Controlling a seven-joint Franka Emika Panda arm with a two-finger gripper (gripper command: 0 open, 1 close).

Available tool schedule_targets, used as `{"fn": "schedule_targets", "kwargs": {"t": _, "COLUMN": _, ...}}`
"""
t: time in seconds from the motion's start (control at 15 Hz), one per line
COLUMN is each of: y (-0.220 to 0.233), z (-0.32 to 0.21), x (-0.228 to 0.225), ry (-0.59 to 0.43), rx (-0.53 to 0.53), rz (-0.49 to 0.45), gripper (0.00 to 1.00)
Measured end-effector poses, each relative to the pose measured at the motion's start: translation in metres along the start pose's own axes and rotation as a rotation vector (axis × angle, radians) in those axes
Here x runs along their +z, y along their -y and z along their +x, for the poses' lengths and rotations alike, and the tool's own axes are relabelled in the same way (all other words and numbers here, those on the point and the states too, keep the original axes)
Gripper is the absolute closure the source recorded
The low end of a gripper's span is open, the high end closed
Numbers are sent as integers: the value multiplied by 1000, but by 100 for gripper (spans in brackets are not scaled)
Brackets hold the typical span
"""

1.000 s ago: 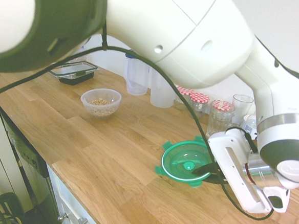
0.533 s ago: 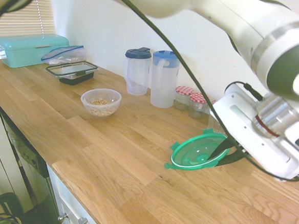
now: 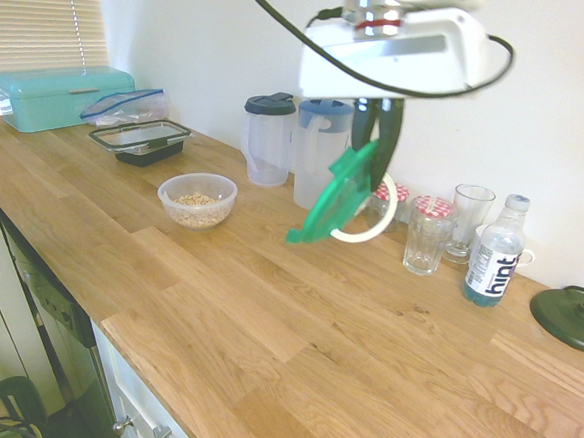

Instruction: Cover the lid of food container

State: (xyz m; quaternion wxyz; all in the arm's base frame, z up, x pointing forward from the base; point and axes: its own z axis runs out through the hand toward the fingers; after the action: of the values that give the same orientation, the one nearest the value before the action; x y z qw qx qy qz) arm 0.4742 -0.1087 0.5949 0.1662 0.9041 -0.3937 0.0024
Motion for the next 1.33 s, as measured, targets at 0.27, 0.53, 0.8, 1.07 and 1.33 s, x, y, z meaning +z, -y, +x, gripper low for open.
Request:
{"fn": "schedule_targets", "kwargs": {"t": 0.27, "y": 86, "z": -80, "x": -37, "ry": -224, "rx": -26, "rz": -162, "gripper": 100}}
{"fn": "schedule_targets", "kwargs": {"t": 0.53, "y": 149, "z": -143, "x": -56, "ry": -459, "rx": -38, "rz": -324, "gripper": 100}}
{"fn": "schedule_targets", "kwargs": {"t": 0.8, "y": 215, "z": -186, "x": -51, "ry": -681, "rx": -23, "rz": -504, "gripper": 100}}
{"fn": "schedule_targets", "kwargs": {"t": 1.07, "y": 274, "z": -226, "x": -48, "ry": -860, "rx": 59, "rz": -694, "gripper": 100}}
{"fn": "schedule_targets", "kwargs": {"t": 1.33, "y": 323, "z": -263, "x": -39, "ry": -833, "rx": 92, "rz": -664, "gripper": 100}}
